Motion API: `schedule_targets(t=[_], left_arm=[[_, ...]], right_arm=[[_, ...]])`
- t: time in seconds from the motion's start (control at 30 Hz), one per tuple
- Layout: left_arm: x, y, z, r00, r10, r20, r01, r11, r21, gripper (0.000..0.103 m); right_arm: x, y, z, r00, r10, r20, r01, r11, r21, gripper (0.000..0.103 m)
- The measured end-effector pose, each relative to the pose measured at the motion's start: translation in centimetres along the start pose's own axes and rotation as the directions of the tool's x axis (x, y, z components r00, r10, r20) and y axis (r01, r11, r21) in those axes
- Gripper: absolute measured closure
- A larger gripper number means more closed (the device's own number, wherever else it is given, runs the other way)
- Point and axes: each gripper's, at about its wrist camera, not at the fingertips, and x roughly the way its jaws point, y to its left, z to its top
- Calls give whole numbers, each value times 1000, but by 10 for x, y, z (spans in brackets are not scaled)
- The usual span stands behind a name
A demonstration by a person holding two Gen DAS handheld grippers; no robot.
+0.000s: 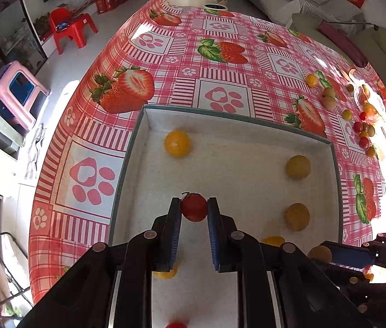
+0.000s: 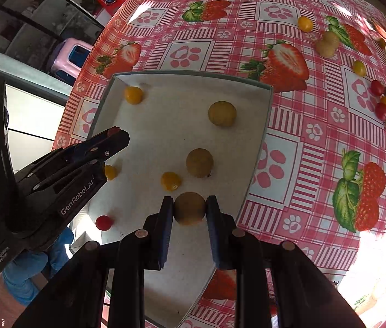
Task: Organize fruits
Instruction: 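Carry both fruits over the white tray and open both grippers to drop them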
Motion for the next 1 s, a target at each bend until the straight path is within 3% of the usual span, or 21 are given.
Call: schedule_targets(t=[0.27,0.43,0.53,0.57,0.6,0.67,0.8,0.9,1.0], left_arm=[[13,0,1,1000,12,-9,-12,1000,27,82],[14,-3,1,1000,23,-6,-23,998,63,82],[14,-4,2,999,35,-5,-35,997,64,75],[14,-4,3,999,40,-3,-40,997,64,59],[12,-4,2,999,44,9,-45,997,63,45],[8,-5,2,998,48,30,-51,996,73,44],[10,-6,3,998,55,16,-56,995,77,44],[8,-4,4,999,44,17,-45,997,60,44],[3,-5,8,999,48,25,-49,997,58,44]], right_arm=[[27,13,-8,998,-52,-45,49,996,-70,76],[33,18,-14,996,-90,-28,86,989,-120,76],[36,25,-17,993,-116,-14,112,981,-159,75],[36,26,-18,993,-117,-8,114,979,-168,74],[38,31,-18,993,-116,-3,114,978,-172,72],[37,33,-21,994,-110,5,109,978,-178,68],[38,36,-26,993,-114,15,115,974,-193,50],[38,39,-30,994,-107,13,107,972,-211,46],[30,45,-39,996,-79,34,85,969,-233,29]])
